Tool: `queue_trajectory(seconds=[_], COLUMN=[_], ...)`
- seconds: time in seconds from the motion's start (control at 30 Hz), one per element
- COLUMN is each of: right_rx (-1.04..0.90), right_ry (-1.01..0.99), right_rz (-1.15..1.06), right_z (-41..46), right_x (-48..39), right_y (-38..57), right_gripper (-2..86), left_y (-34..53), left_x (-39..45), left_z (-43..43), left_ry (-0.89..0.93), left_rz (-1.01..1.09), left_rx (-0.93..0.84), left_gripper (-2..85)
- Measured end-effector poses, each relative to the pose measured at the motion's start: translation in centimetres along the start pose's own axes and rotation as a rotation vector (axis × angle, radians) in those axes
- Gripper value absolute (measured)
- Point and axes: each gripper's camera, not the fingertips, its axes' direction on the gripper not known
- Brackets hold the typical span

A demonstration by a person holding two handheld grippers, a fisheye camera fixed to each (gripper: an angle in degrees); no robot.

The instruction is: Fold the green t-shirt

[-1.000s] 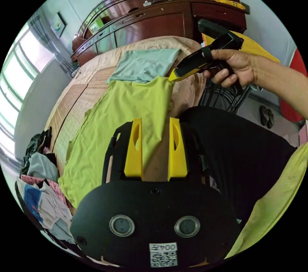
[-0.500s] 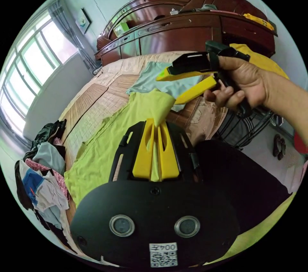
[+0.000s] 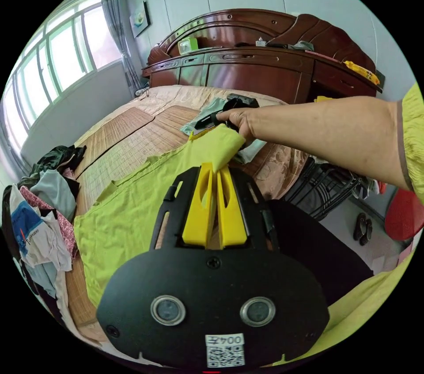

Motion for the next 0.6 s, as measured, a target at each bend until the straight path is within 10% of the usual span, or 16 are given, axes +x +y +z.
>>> queue_trajectory(seconds=[0.6], right_rx=[-0.039], right_ry=[0.171], right_rz=[-0.328], right_z=[26.1], right_x=[-26.3], right_y=[2.1], right_gripper=[2.5], left_y=[22.2], left_x=[-31.8], left_z=[-13.5], left_ry=[0.303], left_rz=[-0.838], left_rx=[0.288], left_gripper=[0.3])
